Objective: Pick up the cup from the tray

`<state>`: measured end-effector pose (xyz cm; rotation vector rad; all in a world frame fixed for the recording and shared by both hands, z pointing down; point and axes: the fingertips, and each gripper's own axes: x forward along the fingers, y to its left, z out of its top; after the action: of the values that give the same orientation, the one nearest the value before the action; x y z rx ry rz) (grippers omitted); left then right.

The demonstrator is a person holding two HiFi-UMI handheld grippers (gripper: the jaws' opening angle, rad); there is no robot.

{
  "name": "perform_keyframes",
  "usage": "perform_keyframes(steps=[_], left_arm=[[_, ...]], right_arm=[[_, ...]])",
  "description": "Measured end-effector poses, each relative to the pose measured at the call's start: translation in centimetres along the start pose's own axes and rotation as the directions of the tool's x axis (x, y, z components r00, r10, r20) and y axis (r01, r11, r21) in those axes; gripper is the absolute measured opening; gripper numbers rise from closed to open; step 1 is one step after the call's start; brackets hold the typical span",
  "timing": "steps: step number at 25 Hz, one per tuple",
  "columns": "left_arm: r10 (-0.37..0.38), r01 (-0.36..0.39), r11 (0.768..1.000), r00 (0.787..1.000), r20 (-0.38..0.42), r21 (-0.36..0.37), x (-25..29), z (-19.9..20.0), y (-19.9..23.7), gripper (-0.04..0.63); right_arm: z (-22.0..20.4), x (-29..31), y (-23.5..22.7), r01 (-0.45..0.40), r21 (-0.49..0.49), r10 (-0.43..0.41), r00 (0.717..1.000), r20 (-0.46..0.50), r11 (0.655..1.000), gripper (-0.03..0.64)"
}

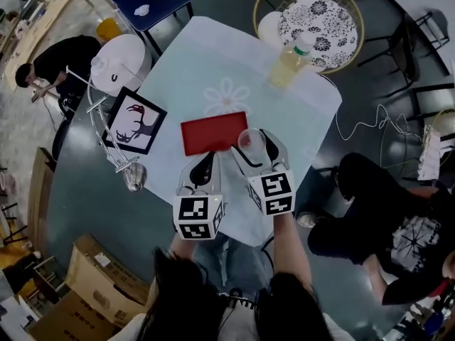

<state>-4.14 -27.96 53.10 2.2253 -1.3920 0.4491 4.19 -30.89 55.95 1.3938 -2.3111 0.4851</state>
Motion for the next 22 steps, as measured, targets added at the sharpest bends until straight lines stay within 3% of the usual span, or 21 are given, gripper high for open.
perform_keyframes(steps=[5,11,18,22], left_arm=[[-0.060,0.060,0.998,0.998,-0.009,0.031,1.2,0.0,-3.6,0.000],[-0.095,0.096,0.994,0.995,-0.029,0.052,2.7,-0.8,-7.0,0.000],[-0.071,0.074,0.996,0.996,-0.058,0.056,4.0,-2.1,-7.8,0.000],[-0.094,0.098,0.993,0.994,-0.062,0.070,5.2,-2.4,-8.4,0.000]], right_arm=[[-1.1,-3.0,-3.8,0.083,0.013,-0.083,0.997,-0.001,0.996,0.353],[-3.3,-5.2,-7.1,0.117,0.046,-0.117,0.993,-0.015,0.992,0.353],[-6.4,-5.2,-8.7,0.111,0.059,-0.108,0.993,-0.042,0.992,0.353],[-6.8,-4.6,-8.9,0.092,0.039,-0.091,0.996,-0.018,0.995,0.354]])
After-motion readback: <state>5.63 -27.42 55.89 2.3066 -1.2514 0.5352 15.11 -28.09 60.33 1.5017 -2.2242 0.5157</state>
